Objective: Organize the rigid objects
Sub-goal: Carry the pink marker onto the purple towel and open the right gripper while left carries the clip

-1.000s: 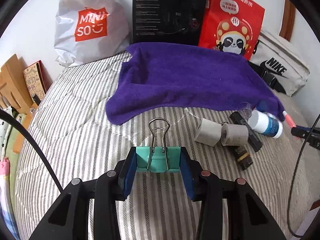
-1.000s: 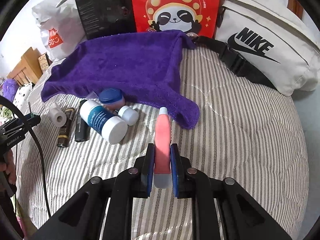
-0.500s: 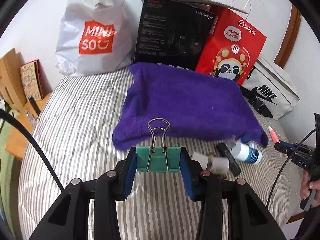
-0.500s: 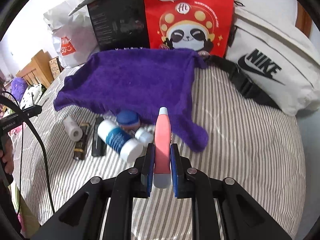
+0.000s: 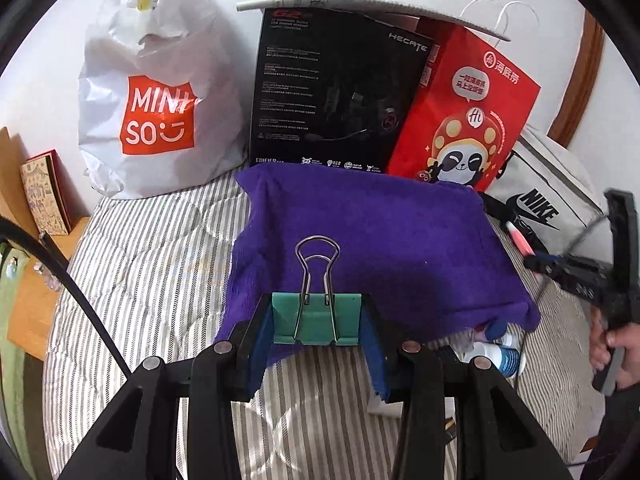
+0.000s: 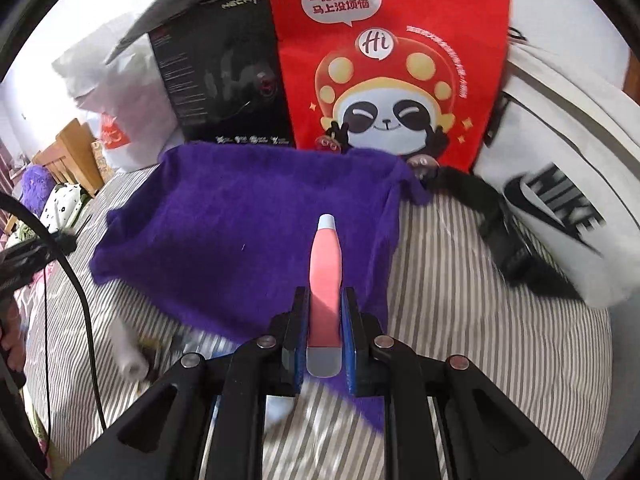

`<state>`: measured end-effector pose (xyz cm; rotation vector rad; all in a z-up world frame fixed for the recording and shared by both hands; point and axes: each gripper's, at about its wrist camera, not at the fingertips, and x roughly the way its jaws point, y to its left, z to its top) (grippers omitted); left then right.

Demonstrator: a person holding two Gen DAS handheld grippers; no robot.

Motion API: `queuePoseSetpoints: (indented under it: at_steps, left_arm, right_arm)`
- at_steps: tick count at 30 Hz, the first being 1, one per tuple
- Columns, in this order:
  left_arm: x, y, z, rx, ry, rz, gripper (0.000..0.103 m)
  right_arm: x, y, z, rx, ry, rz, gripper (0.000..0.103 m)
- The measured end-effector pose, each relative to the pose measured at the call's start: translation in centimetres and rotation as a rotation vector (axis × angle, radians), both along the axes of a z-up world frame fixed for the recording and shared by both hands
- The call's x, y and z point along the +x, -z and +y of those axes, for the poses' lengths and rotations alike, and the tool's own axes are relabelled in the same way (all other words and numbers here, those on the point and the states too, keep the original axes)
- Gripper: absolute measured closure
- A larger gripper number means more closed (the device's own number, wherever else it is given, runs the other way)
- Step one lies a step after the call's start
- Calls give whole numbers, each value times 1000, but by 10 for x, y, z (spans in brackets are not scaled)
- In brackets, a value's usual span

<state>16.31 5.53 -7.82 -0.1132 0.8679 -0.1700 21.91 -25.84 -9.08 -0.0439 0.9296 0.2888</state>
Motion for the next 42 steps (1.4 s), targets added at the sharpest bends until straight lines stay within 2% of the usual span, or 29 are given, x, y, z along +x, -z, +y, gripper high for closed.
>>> queuePoseSetpoints:
  at_steps: [5,10,15,28,33,37,42]
  left_arm:
    - [7,10,8,-5,-36,21,64]
    - [9,17,19,-22,-58,43,64]
    - [13,20,24,-27,-69,54,64]
    - [24,20,18,-37,-46,64,64]
    - [33,21,13,-95,-27,68,64]
    - [45,24,9,-118,-24,58,64]
    - [68,33,0,-91,-29,48,64]
  right_arm:
    - [45,17,8,-26,-2,-10,88]
    - [83,40,10,-31,16,38,88]
    - [100,56,16,-75,23,84,88]
    - [106,63,24,-115,-19,108,86]
    - [101,57,24,-92,-26,127,66]
    - [85,45,24,-112,-19,106,63]
    - [55,28,17,-84,-10,87,62]
